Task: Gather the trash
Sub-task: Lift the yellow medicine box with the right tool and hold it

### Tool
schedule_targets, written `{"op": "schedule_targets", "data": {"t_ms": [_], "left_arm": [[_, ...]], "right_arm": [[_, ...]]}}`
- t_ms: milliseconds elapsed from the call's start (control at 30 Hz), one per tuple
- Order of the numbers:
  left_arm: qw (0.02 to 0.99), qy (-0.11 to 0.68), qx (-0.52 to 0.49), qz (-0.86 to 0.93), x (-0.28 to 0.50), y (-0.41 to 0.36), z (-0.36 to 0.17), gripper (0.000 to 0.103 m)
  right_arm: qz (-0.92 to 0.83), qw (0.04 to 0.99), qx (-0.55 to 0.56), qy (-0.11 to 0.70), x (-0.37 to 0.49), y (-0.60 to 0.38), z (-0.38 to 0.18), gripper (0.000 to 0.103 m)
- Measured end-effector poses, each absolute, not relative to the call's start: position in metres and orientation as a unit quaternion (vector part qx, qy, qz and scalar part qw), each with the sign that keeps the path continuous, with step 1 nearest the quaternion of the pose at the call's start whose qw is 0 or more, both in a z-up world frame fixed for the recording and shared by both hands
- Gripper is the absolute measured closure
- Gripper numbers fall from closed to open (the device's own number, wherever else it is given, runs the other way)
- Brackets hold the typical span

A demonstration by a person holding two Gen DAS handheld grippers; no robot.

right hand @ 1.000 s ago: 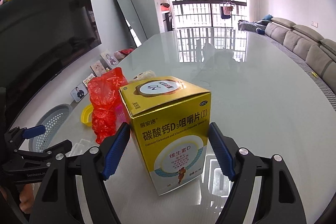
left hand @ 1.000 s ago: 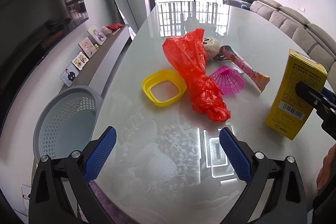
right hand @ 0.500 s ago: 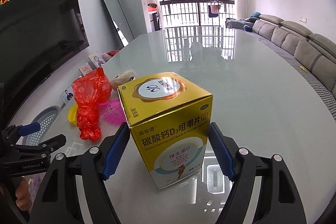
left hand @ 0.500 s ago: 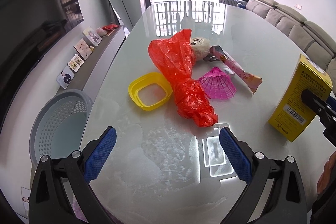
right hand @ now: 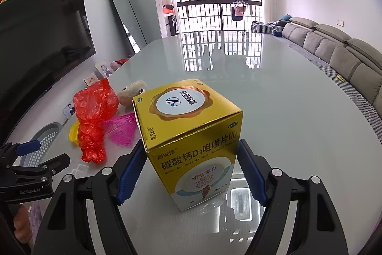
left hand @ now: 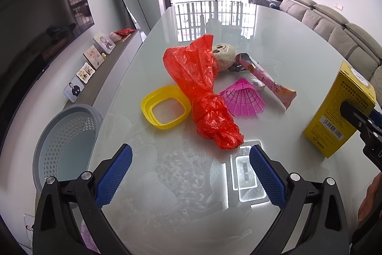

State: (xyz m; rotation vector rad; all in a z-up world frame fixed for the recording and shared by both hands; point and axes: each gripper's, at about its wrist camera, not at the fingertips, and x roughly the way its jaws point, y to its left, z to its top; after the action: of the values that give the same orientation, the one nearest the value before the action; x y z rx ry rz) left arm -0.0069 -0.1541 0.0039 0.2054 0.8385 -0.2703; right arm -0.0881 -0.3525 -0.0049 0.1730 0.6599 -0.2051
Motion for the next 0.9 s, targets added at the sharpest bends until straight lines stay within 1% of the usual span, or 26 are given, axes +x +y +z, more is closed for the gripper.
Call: {"op": "schedule_targets", "data": {"t_ms": [900], "left_arm": [[0.901, 0.413, 0.077, -0.107, 0.018, -0.16, -0.002, 0.006]], "right_arm": [[-0.1, 0.939, 0.1, 0.314, -0.087, -0.365, -0.008, 0.03]]}}
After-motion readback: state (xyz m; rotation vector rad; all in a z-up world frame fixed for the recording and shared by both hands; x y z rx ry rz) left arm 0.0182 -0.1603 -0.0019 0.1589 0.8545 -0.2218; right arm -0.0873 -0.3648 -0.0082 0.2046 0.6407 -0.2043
